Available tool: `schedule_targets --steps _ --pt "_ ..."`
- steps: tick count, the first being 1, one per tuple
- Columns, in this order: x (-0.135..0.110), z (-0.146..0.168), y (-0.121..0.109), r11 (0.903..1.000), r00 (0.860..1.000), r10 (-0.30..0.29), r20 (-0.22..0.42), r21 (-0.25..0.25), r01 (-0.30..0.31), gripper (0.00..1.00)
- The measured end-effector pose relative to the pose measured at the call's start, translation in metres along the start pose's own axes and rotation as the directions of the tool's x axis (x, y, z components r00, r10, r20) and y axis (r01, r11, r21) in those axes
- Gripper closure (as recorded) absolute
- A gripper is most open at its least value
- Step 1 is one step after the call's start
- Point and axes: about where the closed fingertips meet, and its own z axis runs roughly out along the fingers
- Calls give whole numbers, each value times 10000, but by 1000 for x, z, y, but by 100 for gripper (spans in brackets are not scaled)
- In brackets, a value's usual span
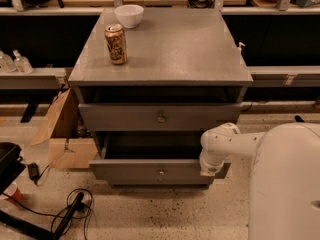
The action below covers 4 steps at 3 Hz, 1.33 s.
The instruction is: Open middle drawer
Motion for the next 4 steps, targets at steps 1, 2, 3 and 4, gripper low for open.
schedule_targets --steps 1,2,3,4 --pt "0 0 0 10000 10000 0 0 -1 0 35" --pt "0 0 0 10000 10000 0 0 -1 0 13" --pt "0 0 0 10000 10000 0 0 -1 0 0" --pt "0 0 0 10000 10000 0 0 -2 0 0"
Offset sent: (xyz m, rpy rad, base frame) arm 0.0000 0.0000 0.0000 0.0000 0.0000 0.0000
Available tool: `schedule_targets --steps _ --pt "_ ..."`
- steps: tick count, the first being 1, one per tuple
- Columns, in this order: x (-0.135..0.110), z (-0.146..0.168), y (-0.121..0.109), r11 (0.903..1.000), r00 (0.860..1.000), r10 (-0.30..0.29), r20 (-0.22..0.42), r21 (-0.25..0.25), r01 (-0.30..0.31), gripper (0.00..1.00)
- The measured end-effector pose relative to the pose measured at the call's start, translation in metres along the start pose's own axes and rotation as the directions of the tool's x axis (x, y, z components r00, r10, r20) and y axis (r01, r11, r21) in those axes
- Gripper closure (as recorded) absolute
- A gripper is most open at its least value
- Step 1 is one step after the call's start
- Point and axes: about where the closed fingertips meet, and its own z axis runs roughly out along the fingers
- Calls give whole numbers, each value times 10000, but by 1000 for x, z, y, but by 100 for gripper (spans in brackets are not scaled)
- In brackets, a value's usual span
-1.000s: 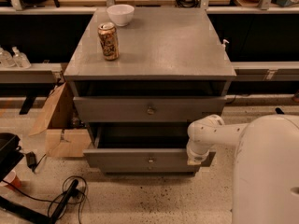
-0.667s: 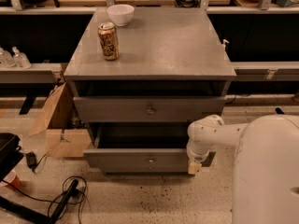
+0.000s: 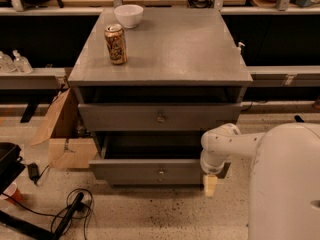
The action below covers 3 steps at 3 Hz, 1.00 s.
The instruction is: Open middle drawer
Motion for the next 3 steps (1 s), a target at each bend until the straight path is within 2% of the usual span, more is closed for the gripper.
schedule_targets --steps 1,2,3 --pt "-1 -17 -29 9997 9982 37 -600 246 -22 0" --pt "-1 -18 -32 9996 9982 52 -592 289 -35 0" --pt "0 -7 -16 9998 9985 201 -503 -54 -204 18"
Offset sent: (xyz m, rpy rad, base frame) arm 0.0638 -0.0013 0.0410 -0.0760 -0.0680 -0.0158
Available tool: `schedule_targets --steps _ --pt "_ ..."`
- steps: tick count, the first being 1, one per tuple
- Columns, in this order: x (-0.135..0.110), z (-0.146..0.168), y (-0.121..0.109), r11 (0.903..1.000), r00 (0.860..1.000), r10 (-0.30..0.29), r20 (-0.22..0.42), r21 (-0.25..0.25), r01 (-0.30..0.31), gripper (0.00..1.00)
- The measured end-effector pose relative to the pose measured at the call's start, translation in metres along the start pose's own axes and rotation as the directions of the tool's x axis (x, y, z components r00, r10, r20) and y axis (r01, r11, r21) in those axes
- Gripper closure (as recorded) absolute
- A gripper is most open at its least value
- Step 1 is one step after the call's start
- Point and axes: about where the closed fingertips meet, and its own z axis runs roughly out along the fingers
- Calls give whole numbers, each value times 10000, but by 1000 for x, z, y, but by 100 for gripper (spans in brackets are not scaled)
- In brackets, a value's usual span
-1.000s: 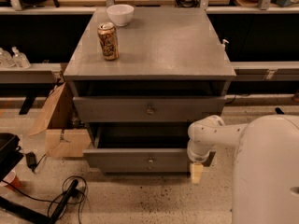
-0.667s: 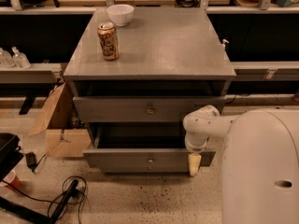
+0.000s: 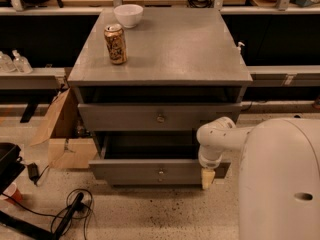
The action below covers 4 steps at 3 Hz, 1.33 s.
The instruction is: Open middle drawer
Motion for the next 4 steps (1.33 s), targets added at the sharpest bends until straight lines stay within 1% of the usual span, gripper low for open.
schedule_targets --steps 1,2,3,4 --pt "3 5 32 9973 9987 494 95 -543 -488 41" --pt "3 2 38 9964 9984 553 64 -646 -548 72" --pt "3 -1 38 9964 9984 554 64 -646 -548 96" --pt "3 -3 38 9964 9984 554 64 -646 -548 100"
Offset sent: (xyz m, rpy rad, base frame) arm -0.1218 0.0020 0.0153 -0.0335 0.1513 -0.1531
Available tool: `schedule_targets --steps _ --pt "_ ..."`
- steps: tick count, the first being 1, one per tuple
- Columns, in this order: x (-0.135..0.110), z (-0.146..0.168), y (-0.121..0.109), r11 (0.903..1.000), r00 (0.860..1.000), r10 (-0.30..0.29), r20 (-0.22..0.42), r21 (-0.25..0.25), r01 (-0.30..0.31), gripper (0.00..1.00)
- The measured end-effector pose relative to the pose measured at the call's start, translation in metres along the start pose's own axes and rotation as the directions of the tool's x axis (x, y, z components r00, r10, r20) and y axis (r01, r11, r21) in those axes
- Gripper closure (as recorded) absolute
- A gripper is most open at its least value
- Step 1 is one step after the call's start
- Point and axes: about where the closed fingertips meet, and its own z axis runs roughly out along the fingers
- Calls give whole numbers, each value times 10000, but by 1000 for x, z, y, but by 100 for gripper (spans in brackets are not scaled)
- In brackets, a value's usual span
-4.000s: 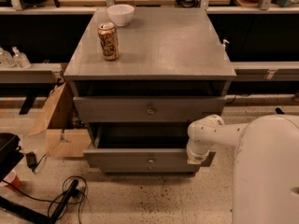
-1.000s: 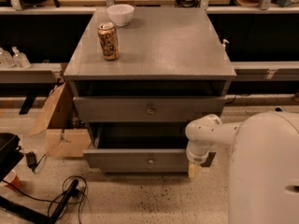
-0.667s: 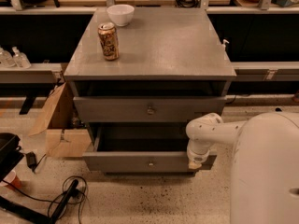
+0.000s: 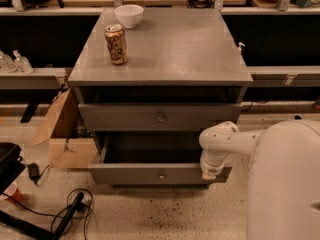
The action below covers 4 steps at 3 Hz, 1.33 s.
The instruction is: Open middle drawer
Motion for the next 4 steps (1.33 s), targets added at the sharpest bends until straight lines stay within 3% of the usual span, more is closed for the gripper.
schedule_targets --steps 3,4 --pt "0 0 0 10000 10000 0 0 -1 0 100" --pt "0 -1 0 10000 10000 0 -1 -1 0 74"
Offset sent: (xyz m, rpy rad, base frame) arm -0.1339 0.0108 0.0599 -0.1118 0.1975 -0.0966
